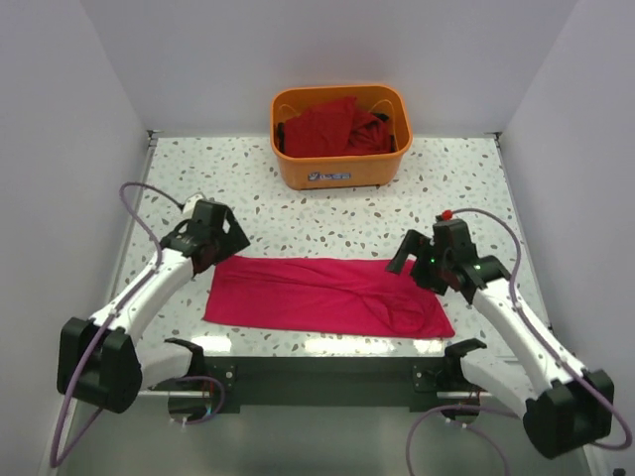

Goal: Fold and stack the t-shirts
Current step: Fold the tshirt

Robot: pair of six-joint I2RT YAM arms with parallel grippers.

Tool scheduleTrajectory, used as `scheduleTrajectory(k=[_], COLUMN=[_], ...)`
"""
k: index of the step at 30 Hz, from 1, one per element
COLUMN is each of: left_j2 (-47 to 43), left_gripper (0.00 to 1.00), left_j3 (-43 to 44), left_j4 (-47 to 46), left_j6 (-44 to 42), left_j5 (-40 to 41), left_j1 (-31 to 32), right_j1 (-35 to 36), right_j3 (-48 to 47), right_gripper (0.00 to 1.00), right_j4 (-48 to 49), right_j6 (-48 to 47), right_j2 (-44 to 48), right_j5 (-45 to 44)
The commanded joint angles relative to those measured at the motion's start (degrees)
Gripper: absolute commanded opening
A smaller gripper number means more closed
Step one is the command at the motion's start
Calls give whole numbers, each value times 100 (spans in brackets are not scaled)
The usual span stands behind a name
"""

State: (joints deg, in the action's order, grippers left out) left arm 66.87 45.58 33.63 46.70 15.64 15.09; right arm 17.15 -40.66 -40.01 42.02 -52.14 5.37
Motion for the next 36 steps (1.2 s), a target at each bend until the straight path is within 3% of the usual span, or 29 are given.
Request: scheduleTrajectory(k=[1,4,9,13,17,22,31,36], left_j2=[701,1151,1249,1153,872,520,-174,-114], left_gripper=[100,100,100,100,100,100,100,100], left_j3=[118,-84,-365,-550,-787,-902,20,48], left_j4=[-890,-1156,-1061,-709,-489,-6,794,436], left_j6=[-300,-302,-310,-284,-328,-284,-222,-476], left_j5=[-830,-1115,-747,-343,-237,-26,185,-262], left_j1=[389,389,354,205,-111,-261,-261,-252], right_j1=[506,737,860,895,887,878,878,896], right_j3=[-29,128,770,1148,1087,745,43,-319], right_gripper=[99,99,99,99,99,99,99,99], right_j4=[1309,1574,1426,349,-682,-1588,-474,-613], right_j6=[-186,-10,157,183,254,254,44,-527], right_j2=[-856,-1349,-1264,-641,570,978,66,-481], right_j5=[379,342,386,412,501,176,211,18])
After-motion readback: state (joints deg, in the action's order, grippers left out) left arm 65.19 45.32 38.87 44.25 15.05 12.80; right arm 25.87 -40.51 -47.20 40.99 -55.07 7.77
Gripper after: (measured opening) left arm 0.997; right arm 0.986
